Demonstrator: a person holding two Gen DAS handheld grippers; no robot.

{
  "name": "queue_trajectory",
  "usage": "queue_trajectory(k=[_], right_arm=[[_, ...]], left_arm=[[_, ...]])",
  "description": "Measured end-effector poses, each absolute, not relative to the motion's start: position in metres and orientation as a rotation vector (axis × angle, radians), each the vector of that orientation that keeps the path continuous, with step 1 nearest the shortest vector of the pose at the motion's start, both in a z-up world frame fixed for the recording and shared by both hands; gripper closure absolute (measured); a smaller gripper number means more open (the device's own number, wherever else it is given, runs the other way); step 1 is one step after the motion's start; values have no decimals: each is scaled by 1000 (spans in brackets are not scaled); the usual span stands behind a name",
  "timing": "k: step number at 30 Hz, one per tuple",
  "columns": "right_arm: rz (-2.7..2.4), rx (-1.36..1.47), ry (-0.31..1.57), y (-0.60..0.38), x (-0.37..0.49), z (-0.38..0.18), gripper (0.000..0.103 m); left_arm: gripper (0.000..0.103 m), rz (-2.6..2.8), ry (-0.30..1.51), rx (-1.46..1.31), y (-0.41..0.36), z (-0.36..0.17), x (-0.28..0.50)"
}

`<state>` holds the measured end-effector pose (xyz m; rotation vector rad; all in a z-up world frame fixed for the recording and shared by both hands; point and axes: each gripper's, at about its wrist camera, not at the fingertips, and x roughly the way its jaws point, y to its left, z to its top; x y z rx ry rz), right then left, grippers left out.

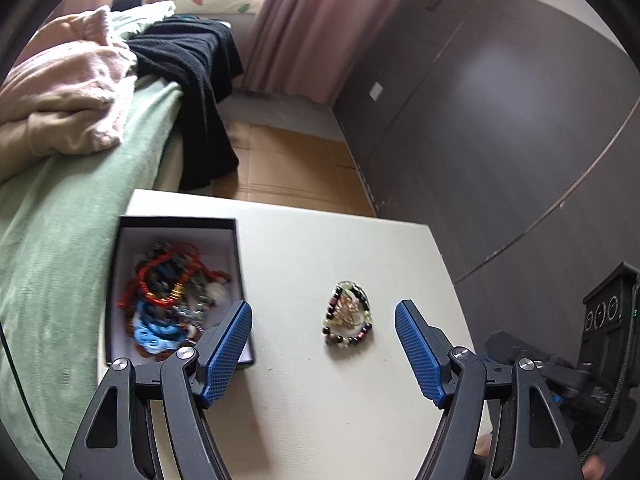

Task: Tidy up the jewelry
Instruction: 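Move the left tool to the butterfly-charm bead bracelet and close on it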

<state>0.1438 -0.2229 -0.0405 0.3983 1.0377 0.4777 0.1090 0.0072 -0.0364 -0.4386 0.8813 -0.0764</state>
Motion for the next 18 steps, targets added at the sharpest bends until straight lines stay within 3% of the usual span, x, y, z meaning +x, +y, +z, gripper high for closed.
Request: queue_trajectory(k=[2, 10, 16, 18], right_arm=[[463, 404, 1051, -228, 145, -42, 0], [419, 449, 1057, -251, 150, -48, 0], [361, 480, 1030, -268, 159, -53, 0], [349, 468, 1029, -269, 163, -52, 0]], left_arm=[[28, -84, 890, -422, 0, -39, 112], [30, -115, 948, -397, -23, -52, 128], [60, -110, 1007, -359, -35, -68, 145], [65, -100, 1033, -346, -37, -76, 151]])
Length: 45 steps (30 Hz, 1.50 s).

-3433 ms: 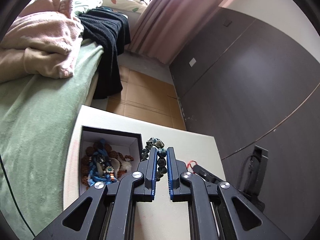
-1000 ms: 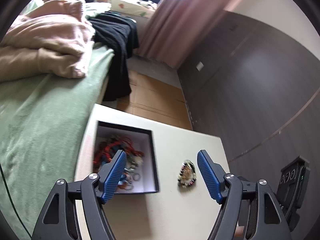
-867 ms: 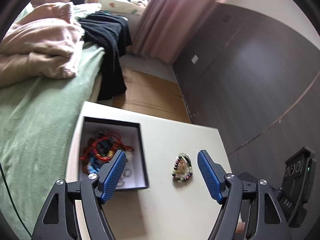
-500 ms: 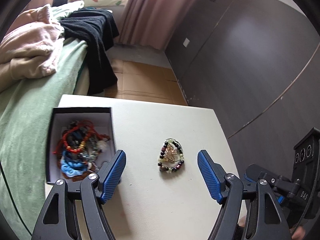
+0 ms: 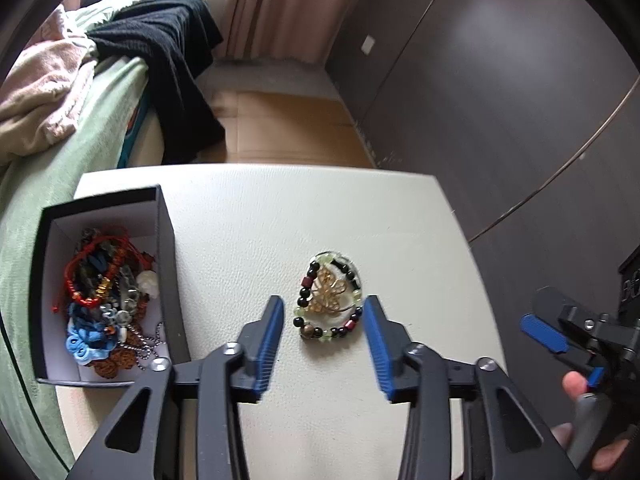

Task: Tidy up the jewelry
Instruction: 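Move the left tool to the butterfly-charm bead bracelet and close on it, then lift the butterfly bracelet with the left tool and carry it over the box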

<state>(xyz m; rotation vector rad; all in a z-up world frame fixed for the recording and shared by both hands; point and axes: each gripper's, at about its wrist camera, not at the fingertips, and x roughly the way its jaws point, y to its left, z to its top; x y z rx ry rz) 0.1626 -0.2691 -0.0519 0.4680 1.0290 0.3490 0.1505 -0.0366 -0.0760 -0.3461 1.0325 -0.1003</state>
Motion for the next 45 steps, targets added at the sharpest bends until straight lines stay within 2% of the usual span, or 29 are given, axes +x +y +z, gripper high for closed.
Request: queue_trajectory(k=[3, 16, 18, 19, 21, 26, 29, 31, 35, 38, 45], right_arm=[[339, 441, 1063, -266, 169, -55, 0], [272, 449, 1095, -271, 184, -62, 0], [284, 451, 1088, -270, 183, -61, 0], [288, 450, 1087, -269, 183, -61, 0], [291, 446, 1087, -267, 182, -61, 0], [330, 426, 1085, -258, 179, -60, 1], [357, 420, 1087, -251, 178, -60, 7], [373, 421, 1094, -248, 178, -62, 15], [393, 413, 1116, -239, 176, -67, 18], [412, 396, 1122, -230, 174, -68, 28], [437, 343, 1151, -206, 171, -77, 29]], left_arm=[[70, -80, 1070, -320, -40, -88, 158], [72, -30, 1149, -195, -55, -119, 169], [81, -27, 1132, -184, -56, -119, 169], [90, -37, 1136, -193, -56, -120, 169], [95, -49, 1128, -212, -53, -120, 167], [95, -94, 1056, -263, -47, -97, 157], [95, -140, 1015, -317, -41, -81, 149], [95, -161, 989, -341, -38, -71, 144], [95, -185, 935, -366, -30, -52, 131], [95, -193, 900, -389, -21, -40, 122], [95, -159, 848, -427, 7, -25, 109]])
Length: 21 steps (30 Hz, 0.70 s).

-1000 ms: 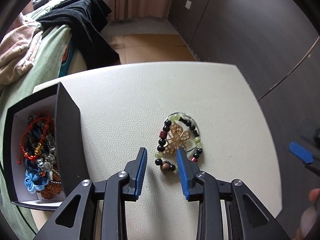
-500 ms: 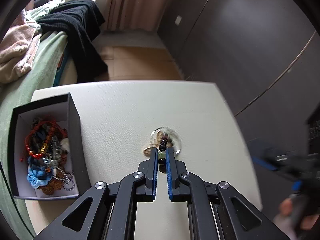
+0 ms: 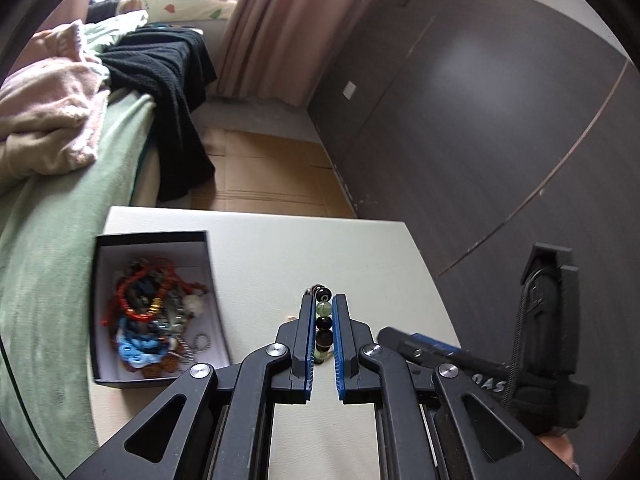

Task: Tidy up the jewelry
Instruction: 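Lift the butterfly bracelet with the left tool and carry it over the box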

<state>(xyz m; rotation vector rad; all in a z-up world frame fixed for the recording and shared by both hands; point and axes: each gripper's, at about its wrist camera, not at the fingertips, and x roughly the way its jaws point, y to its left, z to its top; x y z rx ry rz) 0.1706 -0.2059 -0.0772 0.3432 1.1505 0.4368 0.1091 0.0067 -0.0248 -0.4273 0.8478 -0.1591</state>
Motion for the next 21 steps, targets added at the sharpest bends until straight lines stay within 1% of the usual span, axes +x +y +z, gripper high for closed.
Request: queue_trajectory(k=[2, 4, 10, 13, 21], right_arm=[[452, 328, 1153, -198, 171, -79, 35], [476, 319, 1162, -189, 172, -82, 45], [512, 341, 1191, -167, 179, -98, 62], [520, 361, 1206, -160, 183, -105, 65], [477, 350, 1223, -150, 193, -119, 65]], left_arm=[[95, -150, 840, -441, 15, -24, 107], [95, -141, 830, -455, 24, -22, 103], [95, -122, 813, -488, 44, -19, 98], [95, -118, 808, -497, 51, -18, 98], [95, -110, 802, -515, 65, -18, 99]])
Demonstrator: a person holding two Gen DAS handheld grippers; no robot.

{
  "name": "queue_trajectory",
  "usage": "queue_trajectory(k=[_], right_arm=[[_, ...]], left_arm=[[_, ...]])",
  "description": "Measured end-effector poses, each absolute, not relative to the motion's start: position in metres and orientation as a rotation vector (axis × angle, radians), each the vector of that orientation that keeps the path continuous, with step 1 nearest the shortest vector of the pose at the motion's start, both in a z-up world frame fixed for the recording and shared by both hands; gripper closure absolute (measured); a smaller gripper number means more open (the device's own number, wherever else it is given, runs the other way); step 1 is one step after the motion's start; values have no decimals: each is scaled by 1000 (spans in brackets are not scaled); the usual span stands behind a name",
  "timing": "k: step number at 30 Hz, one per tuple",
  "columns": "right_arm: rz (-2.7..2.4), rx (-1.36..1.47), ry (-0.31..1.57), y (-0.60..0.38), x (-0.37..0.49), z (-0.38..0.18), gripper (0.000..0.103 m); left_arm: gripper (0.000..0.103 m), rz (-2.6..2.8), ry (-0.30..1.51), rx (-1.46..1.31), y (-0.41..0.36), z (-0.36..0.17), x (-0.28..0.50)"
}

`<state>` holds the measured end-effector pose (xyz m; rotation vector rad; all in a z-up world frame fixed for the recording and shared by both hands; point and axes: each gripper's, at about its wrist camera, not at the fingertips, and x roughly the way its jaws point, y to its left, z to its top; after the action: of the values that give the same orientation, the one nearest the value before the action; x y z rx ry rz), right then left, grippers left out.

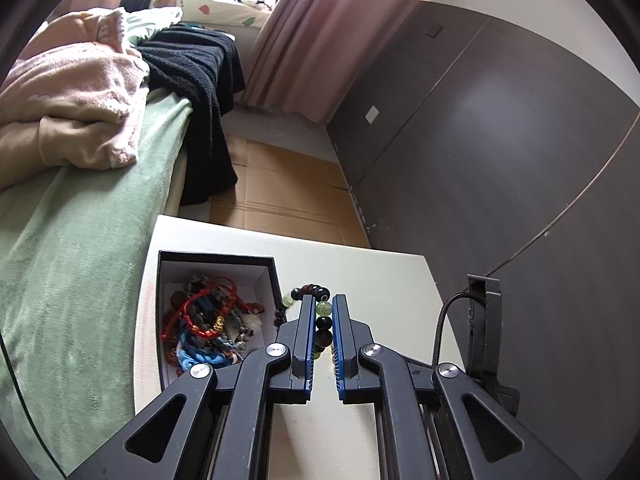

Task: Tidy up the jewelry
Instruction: 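Lift the butterfly bracelet with the left tool and carry it over the box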

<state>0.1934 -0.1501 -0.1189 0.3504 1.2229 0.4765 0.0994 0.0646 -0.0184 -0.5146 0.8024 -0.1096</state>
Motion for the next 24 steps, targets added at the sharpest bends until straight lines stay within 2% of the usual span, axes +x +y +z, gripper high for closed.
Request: queue_trajectory(k=[3, 5, 6, 8, 11, 15, 24], right_arm=[[468, 338, 1220, -147, 195, -120, 69], [461, 316, 1220, -144, 196, -120, 76], [458, 310, 1223, -143, 196, -121, 83], [454, 306, 1223, -143, 196, -121, 84], [475, 332, 1203, -147, 194, -117, 93], [480, 295, 1151, -148, 188, -101, 98], [510, 257, 1075, -147, 168, -71, 98]], left_arm=[[95, -105, 799, -522, 67, -18, 99], [95, -101, 800, -523, 68, -18, 99], [95, -100, 800, -524, 69, -18, 100], [95, -98, 800, -526, 70, -18, 99], [95, -95, 798, -525, 70, -18, 97], [95, -93, 794, -523, 69, -16, 94], [95, -42, 752, -544, 86, -12, 80]])
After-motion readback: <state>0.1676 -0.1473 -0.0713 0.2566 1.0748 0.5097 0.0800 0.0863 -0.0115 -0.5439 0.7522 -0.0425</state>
